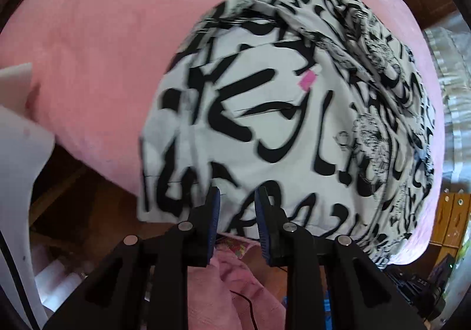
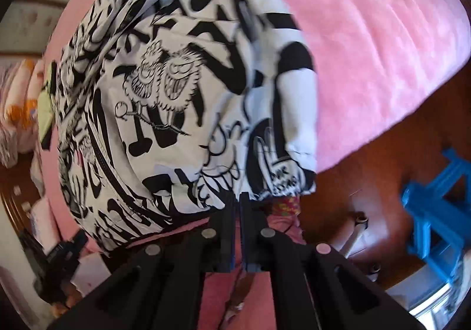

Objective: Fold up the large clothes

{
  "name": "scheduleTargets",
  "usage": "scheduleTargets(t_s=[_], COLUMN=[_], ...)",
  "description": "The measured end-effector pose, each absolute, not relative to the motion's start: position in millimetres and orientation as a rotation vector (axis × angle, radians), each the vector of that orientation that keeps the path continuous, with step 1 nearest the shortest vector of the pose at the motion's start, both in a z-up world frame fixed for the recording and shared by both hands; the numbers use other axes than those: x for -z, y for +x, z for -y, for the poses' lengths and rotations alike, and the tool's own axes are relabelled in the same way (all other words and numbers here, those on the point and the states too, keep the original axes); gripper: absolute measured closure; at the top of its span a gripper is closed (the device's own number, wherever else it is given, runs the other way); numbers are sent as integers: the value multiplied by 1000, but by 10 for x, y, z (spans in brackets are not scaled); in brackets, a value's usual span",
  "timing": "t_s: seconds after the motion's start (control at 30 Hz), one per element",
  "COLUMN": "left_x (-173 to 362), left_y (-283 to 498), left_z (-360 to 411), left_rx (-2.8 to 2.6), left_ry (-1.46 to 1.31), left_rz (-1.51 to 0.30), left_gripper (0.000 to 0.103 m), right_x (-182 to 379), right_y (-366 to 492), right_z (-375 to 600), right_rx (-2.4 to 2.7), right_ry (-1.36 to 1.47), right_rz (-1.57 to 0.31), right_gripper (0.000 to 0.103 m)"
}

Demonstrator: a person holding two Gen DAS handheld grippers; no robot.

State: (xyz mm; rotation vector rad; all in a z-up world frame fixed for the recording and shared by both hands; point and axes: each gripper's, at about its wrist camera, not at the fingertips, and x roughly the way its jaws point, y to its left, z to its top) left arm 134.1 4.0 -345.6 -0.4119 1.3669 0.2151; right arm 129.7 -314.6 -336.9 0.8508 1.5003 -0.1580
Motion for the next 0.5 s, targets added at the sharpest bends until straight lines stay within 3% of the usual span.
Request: scheduleTargets(t_s=[0.07,0.17,0.2,0.23,0.4,0.5], left_x=[3489,3553,3578,3610,3792,3862], left_y=[1289,1226,1231,1220,1207,1233], left_z=[-131,-242,-272,-313,-459,-467], left_rx=[-243,-255,-259,-265,-256,-260], left_ry=[-412,-422,-421,-426,-497,-469], left_rz=[-1384,-1409,-1417,-1433,-1488,-1507], left_gripper=[70,56,47,38,24,21], right_x=[3372,3407,3427,3439,3586,3683], right_y=[1195,1073,1018,997,831,779], right_z=[3246,3364,3412,3450,3649,3680], right_rx=[174,210,229,240,369,389], right_ry=[897,973,1016,1040,1184,1268], right_rz=[-1477,-1454,-1438,-1430,-1374,-1339], right_gripper=[94,63,58,58,40,39])
